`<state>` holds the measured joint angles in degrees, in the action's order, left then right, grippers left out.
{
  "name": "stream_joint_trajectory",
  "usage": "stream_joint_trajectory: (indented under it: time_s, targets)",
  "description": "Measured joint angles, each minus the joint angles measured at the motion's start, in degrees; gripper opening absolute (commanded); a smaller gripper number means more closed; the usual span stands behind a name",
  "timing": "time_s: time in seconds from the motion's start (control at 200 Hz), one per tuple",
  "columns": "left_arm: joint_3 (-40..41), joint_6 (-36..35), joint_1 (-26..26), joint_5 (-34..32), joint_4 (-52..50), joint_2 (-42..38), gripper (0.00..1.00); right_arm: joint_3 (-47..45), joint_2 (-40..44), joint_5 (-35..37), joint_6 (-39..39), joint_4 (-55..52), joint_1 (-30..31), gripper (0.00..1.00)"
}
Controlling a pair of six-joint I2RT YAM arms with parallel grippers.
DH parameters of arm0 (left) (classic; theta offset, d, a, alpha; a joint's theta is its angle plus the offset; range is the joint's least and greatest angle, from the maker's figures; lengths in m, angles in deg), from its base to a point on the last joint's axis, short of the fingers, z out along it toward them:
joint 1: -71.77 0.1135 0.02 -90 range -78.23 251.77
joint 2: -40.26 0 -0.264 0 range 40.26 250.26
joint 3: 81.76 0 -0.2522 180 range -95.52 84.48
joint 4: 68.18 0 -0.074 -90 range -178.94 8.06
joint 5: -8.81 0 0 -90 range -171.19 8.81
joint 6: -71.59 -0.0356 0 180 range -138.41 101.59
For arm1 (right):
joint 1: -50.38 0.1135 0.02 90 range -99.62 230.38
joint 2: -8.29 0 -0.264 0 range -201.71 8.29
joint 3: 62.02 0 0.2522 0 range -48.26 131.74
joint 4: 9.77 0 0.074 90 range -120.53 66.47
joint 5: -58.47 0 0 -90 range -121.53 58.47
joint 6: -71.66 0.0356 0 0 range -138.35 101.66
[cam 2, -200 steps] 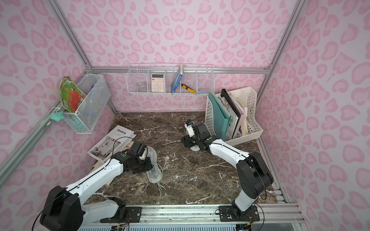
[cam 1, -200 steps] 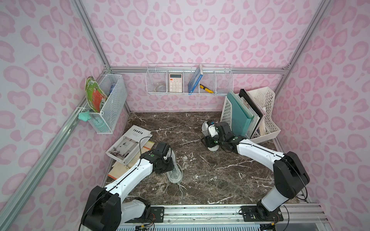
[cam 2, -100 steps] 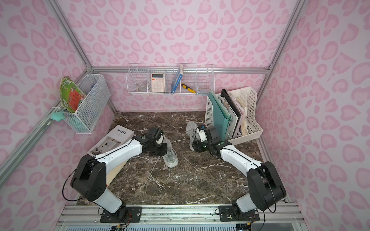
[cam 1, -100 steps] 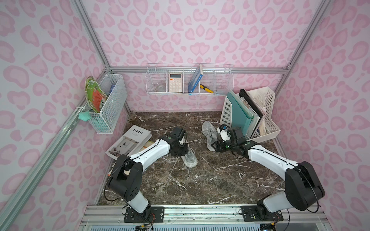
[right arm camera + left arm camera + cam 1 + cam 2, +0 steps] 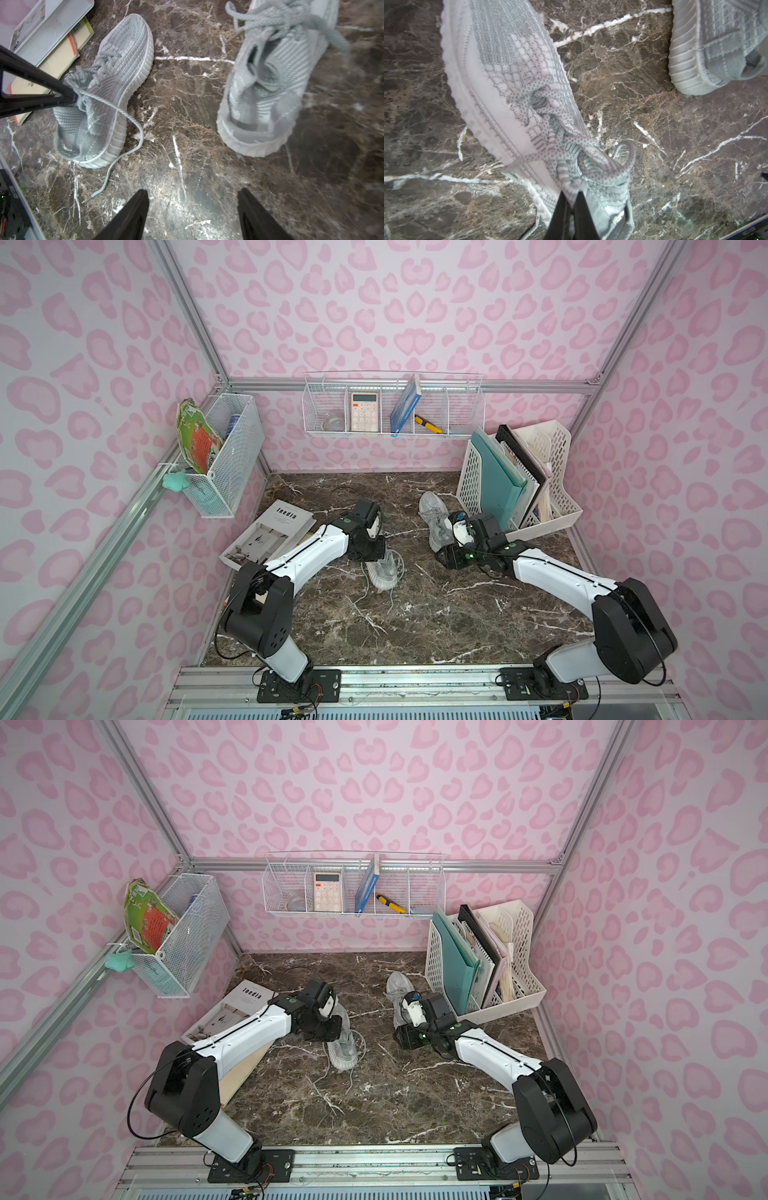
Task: Tie the shoes
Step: Move the shoe to the center of the board, then cross the shoelace with the shoelace.
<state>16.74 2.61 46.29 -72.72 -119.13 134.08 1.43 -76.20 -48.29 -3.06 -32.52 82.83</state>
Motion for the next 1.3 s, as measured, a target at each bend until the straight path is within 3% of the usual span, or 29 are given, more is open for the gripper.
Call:
stream_joint_trajectory:
  time_s: [0.225, 0.41, 0.725, 1.045, 1.3]
  targets:
    - [-0.35, -4.48, 0.55, 0.28, -0.04, 2.10, 0.00, 0.52, -2.73, -2.49, -0.11, 0.22, 4.50, 0.71]
    - [-0.50, -7.61, 2.78, 1.49, 0.50, 1.77, 0.00, -1.03, -3.41, -3.39, 1.60, 4.13, 13.18, 0.67]
    - [0.50, -8.76, 3.50, 5.86, 2.43, 1.60, 0.00, -1.88, -9.68, 5.92, 10.64, 12.98, 25.24, 0.55]
    - [0.55, -8.76, 4.26, 6.47, 2.43, 1.68, 0.00, 2.67, -17.66, 13.88, 13.62, 13.73, 30.25, 0.49]
    - [0.55, -8.74, 4.42, 6.91, 2.56, 1.68, 0.00, 5.18, -21.35, 17.57, 13.60, 13.11, 31.28, 0.34]
